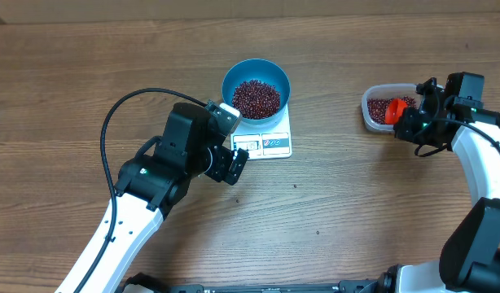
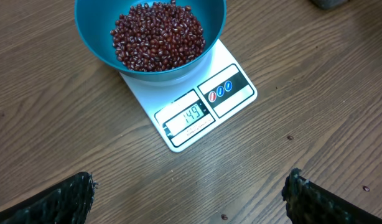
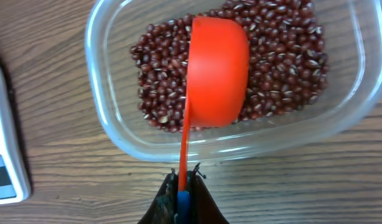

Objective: Scoop item into bowl and weigh 150g on scale
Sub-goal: 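Dip the red scoop into the tub beans with the right gripper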

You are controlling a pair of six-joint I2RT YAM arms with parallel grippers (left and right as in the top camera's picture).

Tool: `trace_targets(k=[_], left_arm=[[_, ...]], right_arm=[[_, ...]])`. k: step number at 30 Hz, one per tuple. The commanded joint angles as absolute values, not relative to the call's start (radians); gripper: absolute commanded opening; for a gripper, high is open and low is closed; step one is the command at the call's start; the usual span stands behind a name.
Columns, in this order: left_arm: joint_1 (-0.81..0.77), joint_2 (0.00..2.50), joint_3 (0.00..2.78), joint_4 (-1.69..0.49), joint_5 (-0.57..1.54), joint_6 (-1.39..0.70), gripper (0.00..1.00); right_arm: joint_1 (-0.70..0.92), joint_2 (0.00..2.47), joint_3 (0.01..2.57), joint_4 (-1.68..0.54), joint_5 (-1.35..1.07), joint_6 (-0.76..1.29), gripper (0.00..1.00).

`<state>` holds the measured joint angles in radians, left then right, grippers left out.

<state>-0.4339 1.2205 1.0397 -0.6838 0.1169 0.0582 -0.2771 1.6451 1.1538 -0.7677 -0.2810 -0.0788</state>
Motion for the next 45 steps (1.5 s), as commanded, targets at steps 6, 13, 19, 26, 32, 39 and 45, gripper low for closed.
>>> trace_targets(k=[6,13,19,26,32,39,45], left_arm=[[-0.432,1.225,1.040,-0.680,0.124,0.049,1.00],[-0.432,1.225,1.040,-0.680,0.124,0.048,0.99],[-0.432,1.225,1.040,-0.681,0.124,0.048,1.00],[-0.432,1.225,1.040,-0.680,0.124,0.048,1.00],[-0.432,1.225,1.040,-0.680,0.124,0.048,1.00],[-0.432,1.225,1.040,-0.681,0.124,0.048,1.00],[-0.432,1.225,1.040,-0.681,0.124,0.048,1.00]], right_arm=[[-0.281,1.648,1.151,-0.762,-0.338,-0.087,0.04],[-0.281,1.648,1.151,-0.750,-0.337,-0.219,0.04],[-0.281,1.648,1.145,-0.690,-0.334,-0.219,0.04],[-0.281,1.651,1.143,-0.674,-0.319,-0.245,0.04],[-0.281,1.652,1.116,-0.659,-0.315,-0.245,0.04],[-0.281,1.658,1.112,-0.660,-0.315,-0.268,0.04],[-0.281,1.718,1.112,-0.661,-0.316,-0.267,0.04]])
